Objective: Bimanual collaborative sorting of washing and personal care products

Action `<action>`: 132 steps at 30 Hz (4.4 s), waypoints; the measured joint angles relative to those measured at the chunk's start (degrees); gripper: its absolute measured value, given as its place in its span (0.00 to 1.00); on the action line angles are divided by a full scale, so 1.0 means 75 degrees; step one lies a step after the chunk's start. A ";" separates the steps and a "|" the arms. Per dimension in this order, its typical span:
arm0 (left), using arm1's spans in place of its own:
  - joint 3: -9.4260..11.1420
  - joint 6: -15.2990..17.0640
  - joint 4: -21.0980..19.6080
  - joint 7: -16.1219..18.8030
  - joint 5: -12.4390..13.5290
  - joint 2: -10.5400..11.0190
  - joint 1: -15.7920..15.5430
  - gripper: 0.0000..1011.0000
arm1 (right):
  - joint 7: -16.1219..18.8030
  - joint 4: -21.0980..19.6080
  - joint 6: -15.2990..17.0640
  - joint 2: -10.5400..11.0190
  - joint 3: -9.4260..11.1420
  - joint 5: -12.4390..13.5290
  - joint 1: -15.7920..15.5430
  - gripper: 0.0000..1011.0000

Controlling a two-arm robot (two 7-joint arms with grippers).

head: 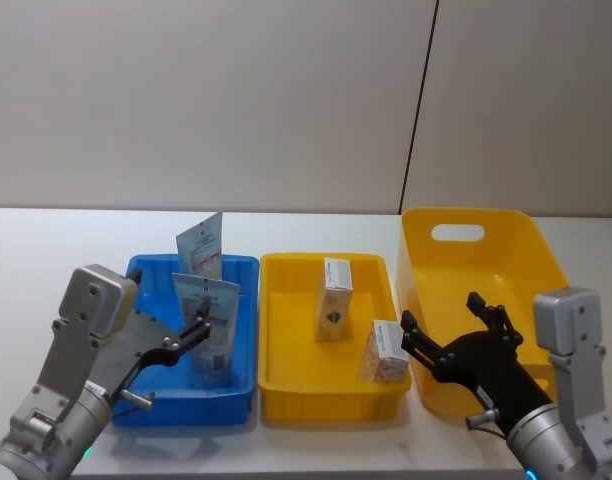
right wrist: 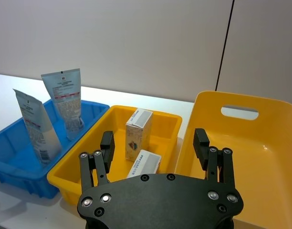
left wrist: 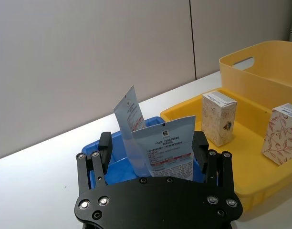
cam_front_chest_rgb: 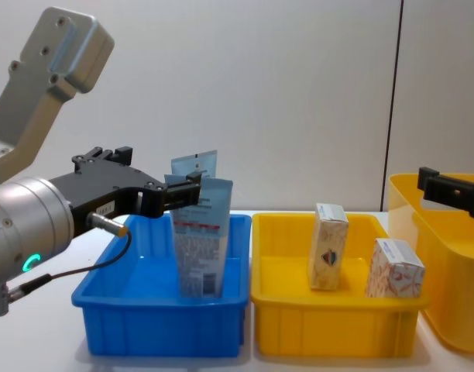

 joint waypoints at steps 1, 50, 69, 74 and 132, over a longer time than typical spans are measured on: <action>0.0000 0.0000 0.0000 0.0000 0.0000 0.0000 0.0000 0.99 | 0.0000 0.0000 0.0000 0.0000 0.0000 0.0000 0.0000 0.99; 0.0000 0.0000 0.0000 0.0000 0.0000 0.0001 0.0000 0.99 | 0.0000 0.0000 0.0000 0.0000 0.0000 0.0001 0.0000 0.99; -0.0013 -0.0020 -0.0003 -0.0104 -0.0050 -0.0006 0.0033 0.99 | 0.0000 0.0000 0.0000 0.0000 0.0000 0.0000 0.0000 0.99; -0.0026 -0.0093 -0.0014 -0.0300 -0.0176 0.0020 0.0103 0.99 | 0.0000 0.0000 0.0000 0.0000 0.0000 0.0001 0.0000 0.99; -0.0360 -0.0158 0.2606 -0.2703 -0.1540 -0.0402 -0.0935 0.99 | 0.0000 0.0000 0.0000 0.0000 -0.0001 0.0000 0.0000 0.99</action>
